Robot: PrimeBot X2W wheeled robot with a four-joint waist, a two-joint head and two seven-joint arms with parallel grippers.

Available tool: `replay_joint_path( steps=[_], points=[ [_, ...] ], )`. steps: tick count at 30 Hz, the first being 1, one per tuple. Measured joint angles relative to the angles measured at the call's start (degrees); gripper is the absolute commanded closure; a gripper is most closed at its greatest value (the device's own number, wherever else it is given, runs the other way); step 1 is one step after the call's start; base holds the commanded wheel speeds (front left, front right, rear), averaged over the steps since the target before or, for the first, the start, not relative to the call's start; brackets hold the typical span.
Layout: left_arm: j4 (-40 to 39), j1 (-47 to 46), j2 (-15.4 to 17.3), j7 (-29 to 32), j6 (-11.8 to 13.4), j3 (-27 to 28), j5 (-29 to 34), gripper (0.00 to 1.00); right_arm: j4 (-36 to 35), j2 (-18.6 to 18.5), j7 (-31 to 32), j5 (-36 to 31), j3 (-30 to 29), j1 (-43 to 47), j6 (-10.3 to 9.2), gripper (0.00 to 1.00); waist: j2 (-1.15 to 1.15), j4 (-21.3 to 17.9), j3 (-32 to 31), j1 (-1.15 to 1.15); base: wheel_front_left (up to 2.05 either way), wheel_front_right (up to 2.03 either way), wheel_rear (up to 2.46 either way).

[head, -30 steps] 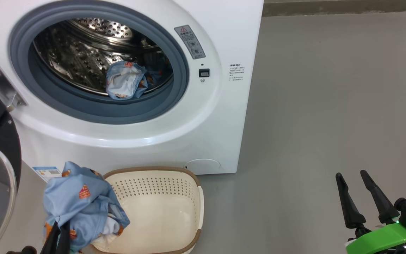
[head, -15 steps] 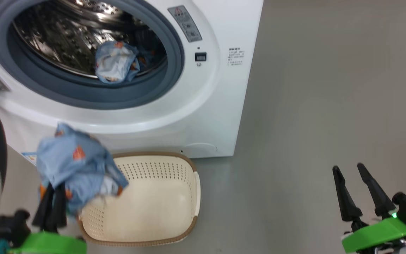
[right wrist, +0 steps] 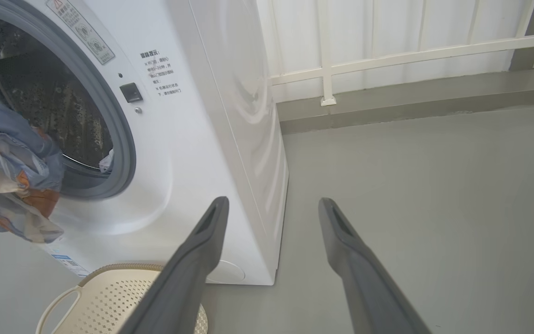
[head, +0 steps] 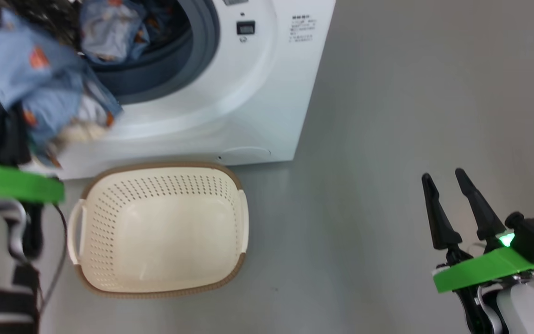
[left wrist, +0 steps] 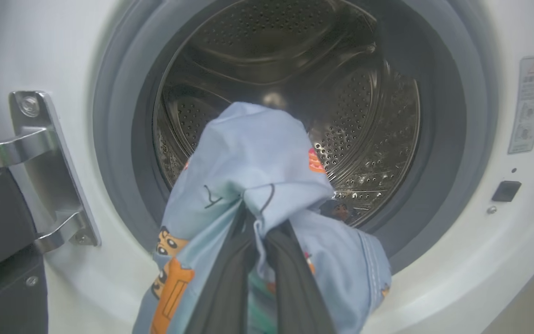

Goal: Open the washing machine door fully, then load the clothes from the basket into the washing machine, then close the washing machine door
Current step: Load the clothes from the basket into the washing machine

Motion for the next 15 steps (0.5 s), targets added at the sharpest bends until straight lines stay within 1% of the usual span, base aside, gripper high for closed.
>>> replay_joint_path(
  steps=[5,11,15],
  points=[
    [8.16,-10.53,1.74,0.16,0.00,-1.57,-0.55,1.00,0.00,0.44,0.00,0.00,0.80,-2.40,0.00,0.00,0.00,-1.38,3.37,0.00,0.00,0.00,0.00],
    [18.20,-22.29,2.56,0.32,-0.01,-3.12,-1.72,1.00,0.00,1.14,0.00,0.00,1.72,-4.67,0.00,0.00,0.00,-3.27,7.19,0.00,0.00,0.00,0.00],
    [24.03,-29.11,3.09,1.04,-0.01,-5.20,-1.80,1.00,-0.10,1.65,0.00,0.00,2.03,-6.27,0.00,0.00,0.00,-4.38,9.76,0.00,0.00,0.00,0.00]
  ],
)
